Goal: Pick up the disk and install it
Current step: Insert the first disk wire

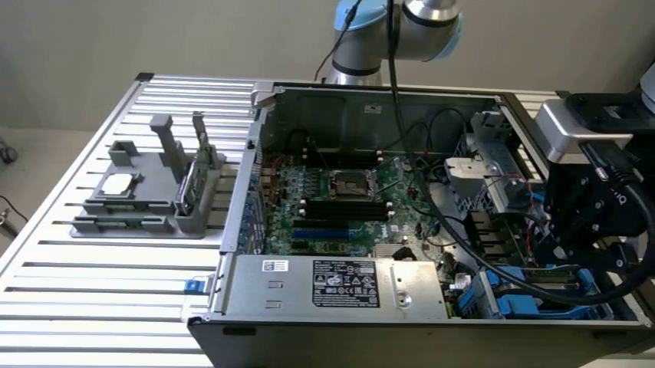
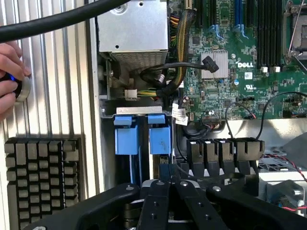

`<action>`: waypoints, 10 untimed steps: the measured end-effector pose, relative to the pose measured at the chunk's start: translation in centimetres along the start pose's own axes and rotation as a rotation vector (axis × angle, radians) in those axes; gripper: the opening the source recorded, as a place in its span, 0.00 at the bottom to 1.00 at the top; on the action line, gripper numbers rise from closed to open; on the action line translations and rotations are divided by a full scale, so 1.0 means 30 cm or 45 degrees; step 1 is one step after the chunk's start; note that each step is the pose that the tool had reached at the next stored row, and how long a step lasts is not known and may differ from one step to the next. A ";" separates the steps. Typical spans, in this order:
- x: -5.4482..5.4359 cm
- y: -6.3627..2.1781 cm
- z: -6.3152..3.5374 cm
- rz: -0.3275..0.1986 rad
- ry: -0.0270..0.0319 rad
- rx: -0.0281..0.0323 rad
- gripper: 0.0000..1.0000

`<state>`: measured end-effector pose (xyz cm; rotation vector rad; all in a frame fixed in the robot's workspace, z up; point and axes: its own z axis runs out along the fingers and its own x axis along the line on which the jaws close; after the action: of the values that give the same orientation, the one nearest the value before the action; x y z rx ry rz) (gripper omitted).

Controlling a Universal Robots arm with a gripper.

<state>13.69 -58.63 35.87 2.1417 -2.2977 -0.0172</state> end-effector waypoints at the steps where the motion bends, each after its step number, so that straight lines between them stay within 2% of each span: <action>1: 0.000 0.000 0.000 0.018 -0.0004 0.0003 0.11; 10: 0.000 0.000 -0.002 0.188 -0.0017 0.0024 0.11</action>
<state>13.69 -58.63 35.92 1.9671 -2.4507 -0.0164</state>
